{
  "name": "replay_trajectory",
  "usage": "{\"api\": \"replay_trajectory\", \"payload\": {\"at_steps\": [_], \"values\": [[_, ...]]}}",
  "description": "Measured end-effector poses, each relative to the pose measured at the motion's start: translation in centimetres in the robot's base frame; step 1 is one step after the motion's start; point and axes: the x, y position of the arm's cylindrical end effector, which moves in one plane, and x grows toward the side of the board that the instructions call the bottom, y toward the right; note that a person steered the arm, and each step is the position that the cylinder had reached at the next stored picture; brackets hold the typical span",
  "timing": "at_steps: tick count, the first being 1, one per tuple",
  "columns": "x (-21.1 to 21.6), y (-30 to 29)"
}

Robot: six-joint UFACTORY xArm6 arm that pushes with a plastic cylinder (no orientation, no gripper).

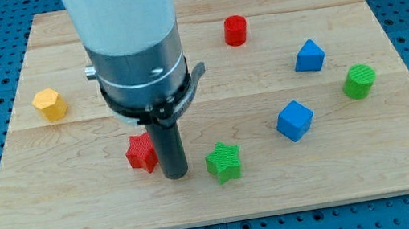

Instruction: Point your arm to bottom center

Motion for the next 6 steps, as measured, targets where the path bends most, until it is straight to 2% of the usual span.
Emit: {"api": "replay_trajectory", "payload": {"at_steps": [1,2,3,4,5,6], "values": [[-1.0,-3.2],[-3.9,-5.6],[-4.5,-5.4],[3.0,-3.2],[6.1,-3.2],[6.1,3.6]]}}
